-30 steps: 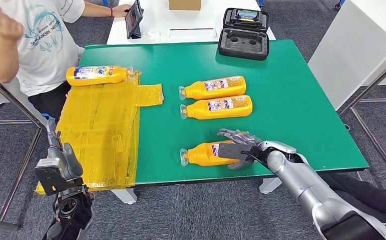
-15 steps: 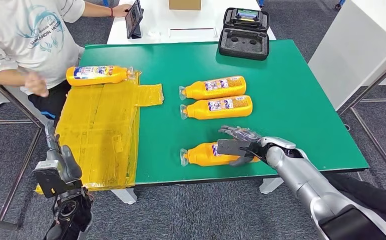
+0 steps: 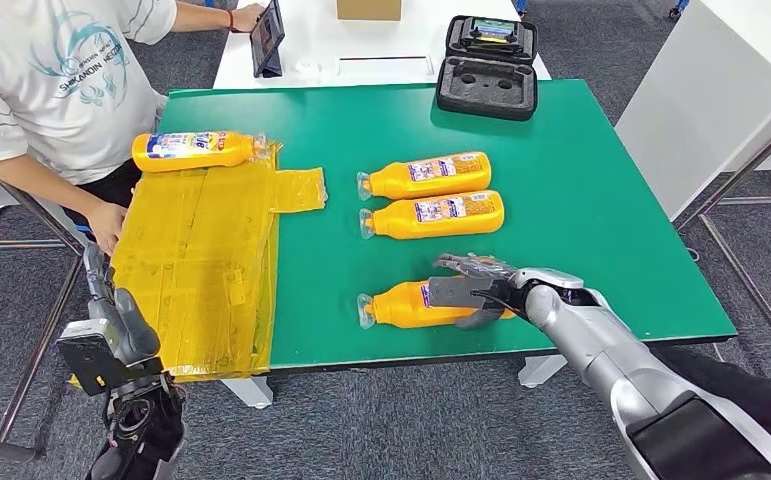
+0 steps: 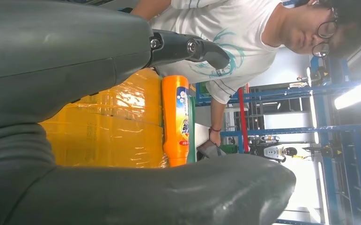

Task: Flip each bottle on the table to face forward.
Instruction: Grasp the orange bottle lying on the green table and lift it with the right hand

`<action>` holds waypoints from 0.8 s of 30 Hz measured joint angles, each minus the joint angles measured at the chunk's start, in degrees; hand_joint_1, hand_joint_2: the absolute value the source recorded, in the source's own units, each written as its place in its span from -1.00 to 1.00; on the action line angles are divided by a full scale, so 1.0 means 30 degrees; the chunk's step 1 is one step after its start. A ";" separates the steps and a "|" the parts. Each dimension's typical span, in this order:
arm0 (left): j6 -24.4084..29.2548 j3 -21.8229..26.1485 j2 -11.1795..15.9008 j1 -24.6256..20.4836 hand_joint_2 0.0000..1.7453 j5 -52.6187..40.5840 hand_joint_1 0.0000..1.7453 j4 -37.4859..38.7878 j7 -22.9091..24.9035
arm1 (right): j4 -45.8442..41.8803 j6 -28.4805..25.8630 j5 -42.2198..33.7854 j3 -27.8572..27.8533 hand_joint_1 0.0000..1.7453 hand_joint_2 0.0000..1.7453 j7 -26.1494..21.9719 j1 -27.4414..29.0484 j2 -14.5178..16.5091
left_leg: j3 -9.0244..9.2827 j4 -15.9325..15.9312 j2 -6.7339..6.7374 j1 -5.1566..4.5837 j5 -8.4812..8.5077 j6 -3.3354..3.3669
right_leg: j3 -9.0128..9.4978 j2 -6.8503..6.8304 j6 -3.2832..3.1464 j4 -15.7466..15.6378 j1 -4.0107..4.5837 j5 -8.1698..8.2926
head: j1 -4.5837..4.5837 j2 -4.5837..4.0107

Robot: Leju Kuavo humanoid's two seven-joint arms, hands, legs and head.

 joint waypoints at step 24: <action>0.0000 0.0004 -0.0027 -0.0061 -1.00 0.0384 -1.00 0.0080 0.0000 | 0.0809 0.0388 0.0024 0.0818 1.00 1.00 -0.0013 -0.0682 0.0173 | 0.0001 0.0000 0.0000 -0.0001 0.0001 0.0000 | -0.0002 0.0000 0.0000 -0.0001 0.0000 0.0001 | -0.0002 0.0000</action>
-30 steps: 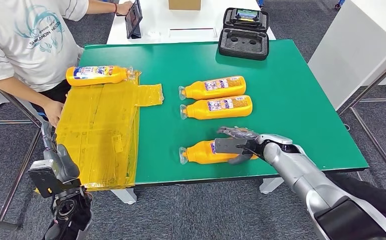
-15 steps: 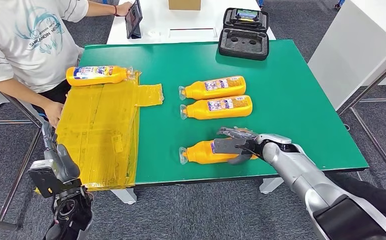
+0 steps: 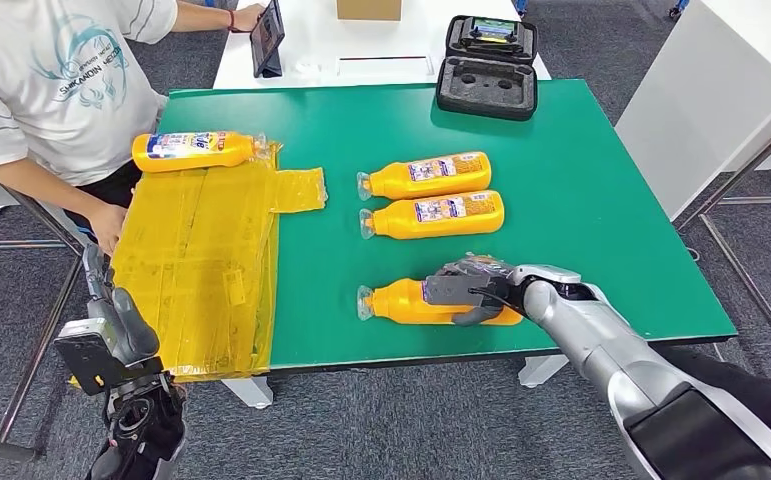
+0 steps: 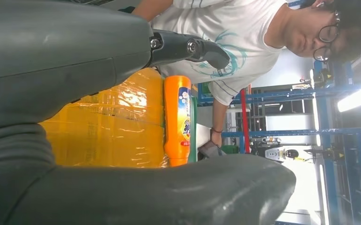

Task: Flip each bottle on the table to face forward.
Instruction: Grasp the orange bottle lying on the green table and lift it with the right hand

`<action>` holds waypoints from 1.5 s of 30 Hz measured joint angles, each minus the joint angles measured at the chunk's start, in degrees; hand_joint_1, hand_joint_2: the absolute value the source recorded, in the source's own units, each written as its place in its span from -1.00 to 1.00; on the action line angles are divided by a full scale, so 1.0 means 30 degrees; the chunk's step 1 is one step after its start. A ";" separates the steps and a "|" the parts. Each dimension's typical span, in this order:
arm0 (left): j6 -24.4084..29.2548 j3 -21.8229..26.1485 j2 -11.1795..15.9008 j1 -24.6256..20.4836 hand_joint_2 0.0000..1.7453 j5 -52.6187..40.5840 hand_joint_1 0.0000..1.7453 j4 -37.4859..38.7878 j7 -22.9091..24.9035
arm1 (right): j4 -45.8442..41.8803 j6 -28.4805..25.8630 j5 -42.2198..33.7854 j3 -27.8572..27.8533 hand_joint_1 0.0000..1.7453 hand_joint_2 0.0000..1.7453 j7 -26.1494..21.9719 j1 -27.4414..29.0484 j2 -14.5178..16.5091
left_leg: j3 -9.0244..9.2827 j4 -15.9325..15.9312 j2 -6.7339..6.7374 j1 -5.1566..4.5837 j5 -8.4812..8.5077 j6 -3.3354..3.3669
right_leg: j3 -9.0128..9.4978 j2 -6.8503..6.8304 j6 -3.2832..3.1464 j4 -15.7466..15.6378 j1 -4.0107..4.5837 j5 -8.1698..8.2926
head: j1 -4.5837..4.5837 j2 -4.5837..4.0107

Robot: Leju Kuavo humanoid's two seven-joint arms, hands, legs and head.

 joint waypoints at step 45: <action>-0.7180 -0.3542 -0.0488 0.1384 -1.00 0.3049 -1.00 -0.2275 0.0377 | -0.6950 -0.5889 -0.6011 -0.5965 1.00 1.00 -0.6801 0.7200 0.4749 | -0.0024 -0.0005 0.0019 0.0009 -0.0011 -0.0005 | -0.0047 0.0015 -0.0006 -0.0003 0.0006 -0.0009 | 0.0002 0.0000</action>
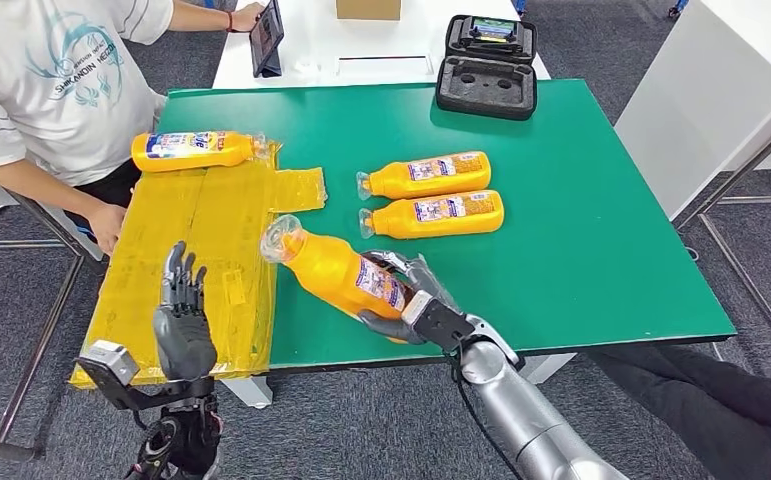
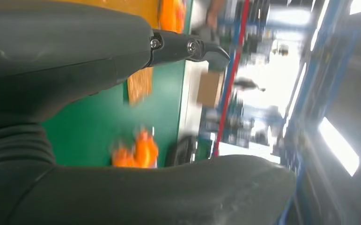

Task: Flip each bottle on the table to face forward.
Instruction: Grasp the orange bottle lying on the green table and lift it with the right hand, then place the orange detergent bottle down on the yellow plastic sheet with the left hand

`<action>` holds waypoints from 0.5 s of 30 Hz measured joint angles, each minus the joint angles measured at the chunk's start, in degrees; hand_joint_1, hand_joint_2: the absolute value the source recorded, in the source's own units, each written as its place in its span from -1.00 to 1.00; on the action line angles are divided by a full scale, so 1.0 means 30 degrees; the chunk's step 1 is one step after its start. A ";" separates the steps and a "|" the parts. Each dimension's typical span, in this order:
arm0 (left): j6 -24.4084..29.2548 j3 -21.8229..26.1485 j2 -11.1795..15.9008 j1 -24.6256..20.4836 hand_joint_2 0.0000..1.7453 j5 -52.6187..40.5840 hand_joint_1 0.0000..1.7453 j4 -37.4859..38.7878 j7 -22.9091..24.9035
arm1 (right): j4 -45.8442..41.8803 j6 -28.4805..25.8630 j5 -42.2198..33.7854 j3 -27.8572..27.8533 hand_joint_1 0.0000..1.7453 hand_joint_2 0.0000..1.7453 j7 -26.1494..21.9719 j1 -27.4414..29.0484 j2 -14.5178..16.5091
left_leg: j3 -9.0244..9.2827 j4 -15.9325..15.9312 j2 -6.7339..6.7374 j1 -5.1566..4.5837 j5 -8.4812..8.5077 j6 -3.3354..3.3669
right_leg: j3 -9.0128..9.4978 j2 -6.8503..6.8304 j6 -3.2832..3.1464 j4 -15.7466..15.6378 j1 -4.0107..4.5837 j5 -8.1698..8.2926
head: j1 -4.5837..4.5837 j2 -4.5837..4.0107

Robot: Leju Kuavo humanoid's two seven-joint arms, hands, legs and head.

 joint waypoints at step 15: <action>-0.1936 -0.3980 0.0000 -0.1993 -1.00 -0.0794 -1.00 0.1162 0.0938 | -0.0286 0.0490 0.0337 -0.0312 1.00 1.00 -0.0029 0.1881 0.1098 | -0.0017 0.0001 0.0000 -0.0003 -0.0002 0.0001 | -0.0016 -0.0002 0.0001 -0.0003 -0.0004 0.0000 | 0.0002 0.0000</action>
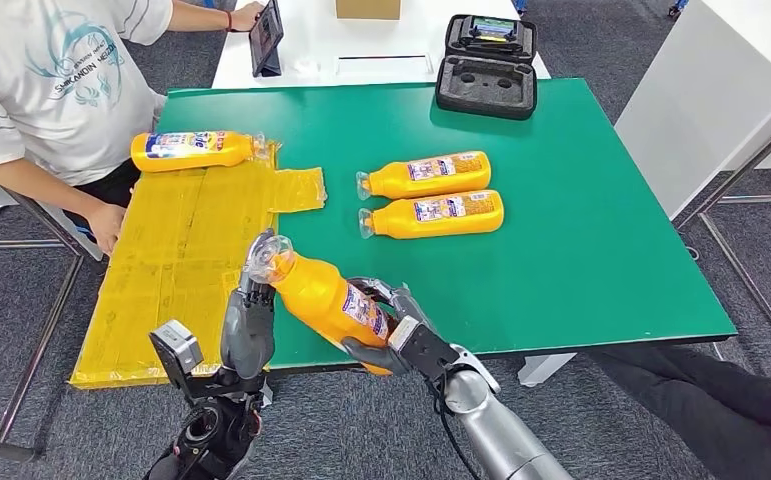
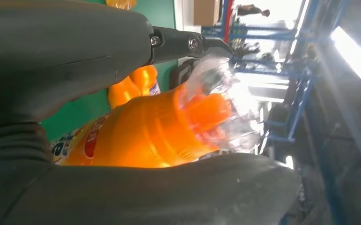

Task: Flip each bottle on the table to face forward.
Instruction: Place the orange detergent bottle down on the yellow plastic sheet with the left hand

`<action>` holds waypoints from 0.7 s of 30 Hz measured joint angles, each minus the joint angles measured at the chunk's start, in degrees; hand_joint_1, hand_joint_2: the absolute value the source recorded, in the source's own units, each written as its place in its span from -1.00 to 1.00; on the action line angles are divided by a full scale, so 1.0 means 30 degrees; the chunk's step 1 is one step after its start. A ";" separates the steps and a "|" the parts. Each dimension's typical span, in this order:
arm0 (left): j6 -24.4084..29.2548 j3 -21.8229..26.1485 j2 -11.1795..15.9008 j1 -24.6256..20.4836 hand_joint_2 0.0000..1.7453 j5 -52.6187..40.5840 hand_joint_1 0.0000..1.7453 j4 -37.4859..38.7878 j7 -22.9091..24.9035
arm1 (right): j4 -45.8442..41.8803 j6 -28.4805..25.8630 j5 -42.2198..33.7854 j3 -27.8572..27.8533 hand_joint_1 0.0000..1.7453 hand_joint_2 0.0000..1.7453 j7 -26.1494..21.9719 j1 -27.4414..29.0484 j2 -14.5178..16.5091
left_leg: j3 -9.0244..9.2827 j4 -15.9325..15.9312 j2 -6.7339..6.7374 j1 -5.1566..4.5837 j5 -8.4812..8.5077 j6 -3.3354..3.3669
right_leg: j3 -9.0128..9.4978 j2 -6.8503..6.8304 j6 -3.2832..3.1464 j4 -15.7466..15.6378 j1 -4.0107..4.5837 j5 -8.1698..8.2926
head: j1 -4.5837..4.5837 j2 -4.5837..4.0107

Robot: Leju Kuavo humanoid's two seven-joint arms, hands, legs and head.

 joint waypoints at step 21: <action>-0.0331 -0.0951 -0.0422 -0.0968 1.00 -0.0650 -1.00 0.2805 0.0526 | -0.1657 0.1174 0.1872 -0.1462 1.00 1.00 0.0042 0.1356 0.0213 | -0.0012 0.0000 0.0004 0.0000 0.0002 0.0000 | -0.0009 0.0001 0.0000 0.0000 0.0000 0.0001 | -0.0002 0.0000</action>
